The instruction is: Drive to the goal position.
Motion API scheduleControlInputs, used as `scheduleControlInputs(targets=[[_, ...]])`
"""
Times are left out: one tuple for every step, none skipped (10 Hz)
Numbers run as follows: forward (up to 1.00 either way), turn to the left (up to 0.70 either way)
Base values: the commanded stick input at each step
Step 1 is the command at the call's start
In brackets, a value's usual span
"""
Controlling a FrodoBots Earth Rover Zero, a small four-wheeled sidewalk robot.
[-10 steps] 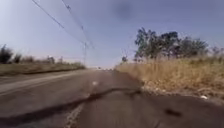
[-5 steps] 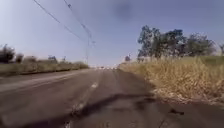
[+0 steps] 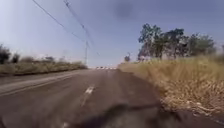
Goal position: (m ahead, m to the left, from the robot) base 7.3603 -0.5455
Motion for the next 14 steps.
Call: scheduleControlInputs(targets=[[1.00,0.00],[1.00,0.00],[1.00,0.00],[1.00,0.00],[1.00,0.00],[1.00,0.00],[1.00,0.00],[1.00,0.00],[1.00,0.00],[1.00,0.00],[1.00,0.00],[1.00,0.00],[1.00,0.00],[1.00,0.00]])
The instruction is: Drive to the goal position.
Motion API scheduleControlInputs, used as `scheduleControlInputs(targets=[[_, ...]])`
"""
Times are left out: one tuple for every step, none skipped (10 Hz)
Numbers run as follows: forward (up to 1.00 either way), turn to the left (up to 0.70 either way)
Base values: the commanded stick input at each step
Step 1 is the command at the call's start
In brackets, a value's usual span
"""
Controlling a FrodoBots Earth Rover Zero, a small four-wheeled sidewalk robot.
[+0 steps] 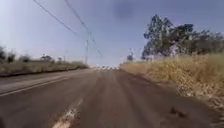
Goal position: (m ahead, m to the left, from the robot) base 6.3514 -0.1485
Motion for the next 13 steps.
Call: scheduleControlInputs(targets=[[1.00,0.00],[1.00,0.00],[1.00,0.00],[1.00,0.12],[1.00,0.27],[1.00,0.27],[1.00,0.00],[1.00,0.00],[1.00,0.00],[1.00,0.00],[1.00,0.00],[1.00,0.00],[1.00,0.00]])
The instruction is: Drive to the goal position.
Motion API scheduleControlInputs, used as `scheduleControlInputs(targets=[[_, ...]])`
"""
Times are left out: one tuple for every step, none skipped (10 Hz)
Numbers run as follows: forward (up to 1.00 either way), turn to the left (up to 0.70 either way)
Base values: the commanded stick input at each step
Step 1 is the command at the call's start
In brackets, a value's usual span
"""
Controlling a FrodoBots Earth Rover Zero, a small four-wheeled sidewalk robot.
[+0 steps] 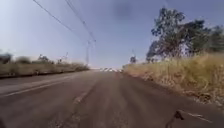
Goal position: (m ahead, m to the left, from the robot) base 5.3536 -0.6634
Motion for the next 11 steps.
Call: scheduleControlInputs(targets=[[1.00,0.00],[1.00,0.00],[1.00,0.00],[1.00,0.00],[1.00,0.00],[1.00,0.00],[1.00,0.00],[1.00,0.00],[1.00,0.00],[1.00,0.00],[1.00,0.00]])
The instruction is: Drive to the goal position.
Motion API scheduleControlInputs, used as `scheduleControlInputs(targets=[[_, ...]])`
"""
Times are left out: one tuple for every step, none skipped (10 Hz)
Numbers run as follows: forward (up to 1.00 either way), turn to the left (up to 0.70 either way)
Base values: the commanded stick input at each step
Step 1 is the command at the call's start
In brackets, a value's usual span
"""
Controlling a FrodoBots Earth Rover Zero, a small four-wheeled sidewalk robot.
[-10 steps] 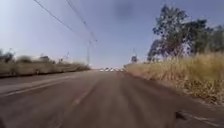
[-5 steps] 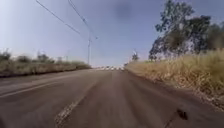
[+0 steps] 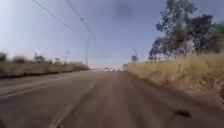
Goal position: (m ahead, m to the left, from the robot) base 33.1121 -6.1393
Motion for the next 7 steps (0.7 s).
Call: scheduleControlInputs(targets=[[1.00,0.00],[1.00,0.00],[1.00,0.00],[1.00,0.00],[1.00,0.00],[1.00,0.00],[1.00,0.00]])
